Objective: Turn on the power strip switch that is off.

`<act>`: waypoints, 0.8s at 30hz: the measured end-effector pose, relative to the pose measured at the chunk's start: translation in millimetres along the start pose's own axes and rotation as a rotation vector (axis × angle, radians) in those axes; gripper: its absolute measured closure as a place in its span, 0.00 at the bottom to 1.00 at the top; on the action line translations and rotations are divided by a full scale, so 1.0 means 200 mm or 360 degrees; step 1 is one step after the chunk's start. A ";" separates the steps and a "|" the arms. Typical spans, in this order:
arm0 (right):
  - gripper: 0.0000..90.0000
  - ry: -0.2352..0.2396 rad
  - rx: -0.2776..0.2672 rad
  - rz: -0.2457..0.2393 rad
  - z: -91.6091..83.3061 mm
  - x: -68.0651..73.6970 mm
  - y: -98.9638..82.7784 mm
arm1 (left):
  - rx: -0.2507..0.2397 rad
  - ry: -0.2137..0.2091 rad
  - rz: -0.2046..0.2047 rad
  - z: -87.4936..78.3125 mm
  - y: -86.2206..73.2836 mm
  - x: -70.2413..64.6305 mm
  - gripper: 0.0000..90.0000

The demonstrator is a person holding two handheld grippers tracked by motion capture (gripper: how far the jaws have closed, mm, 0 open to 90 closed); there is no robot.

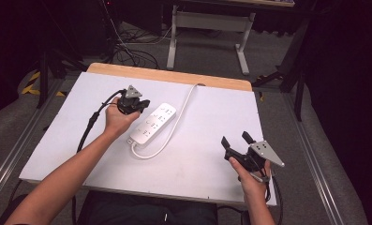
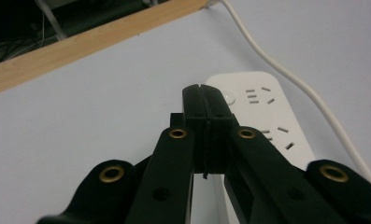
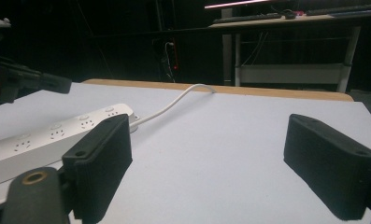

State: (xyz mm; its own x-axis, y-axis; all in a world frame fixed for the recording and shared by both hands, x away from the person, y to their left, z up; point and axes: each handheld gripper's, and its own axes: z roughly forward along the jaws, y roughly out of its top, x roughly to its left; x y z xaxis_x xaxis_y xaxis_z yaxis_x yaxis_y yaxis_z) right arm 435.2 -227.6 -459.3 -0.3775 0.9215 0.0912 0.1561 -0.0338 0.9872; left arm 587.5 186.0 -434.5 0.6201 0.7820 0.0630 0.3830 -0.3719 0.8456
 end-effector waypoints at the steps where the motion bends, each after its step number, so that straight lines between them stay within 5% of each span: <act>1: 0.18 0.0001 -0.0002 -0.0001 0.00 0.00 0.00 | -0.0022 0.0006 -0.0004 -0.03 0.01 0.00 1.00; 9: 0.18 0.0014 -0.0010 -0.0014 0.00 0.01 0.01 | -0.0190 0.0080 -0.0037 -0.19 0.02 0.03 1.00; 24: 0.18 0.0020 -0.0010 -0.0021 0.00 0.02 0.01 | -0.0276 0.0102 -0.0074 -0.32 0.00 0.00 1.00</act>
State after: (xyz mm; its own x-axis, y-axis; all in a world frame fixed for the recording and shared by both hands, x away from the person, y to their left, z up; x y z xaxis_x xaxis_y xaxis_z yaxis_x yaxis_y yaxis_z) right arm 434.7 -224.0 -456.9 -0.3908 0.9170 0.0800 0.1452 -0.0244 0.9891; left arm 543.6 218.5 -401.5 0.5575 0.8286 0.0504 0.2834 -0.2471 0.9266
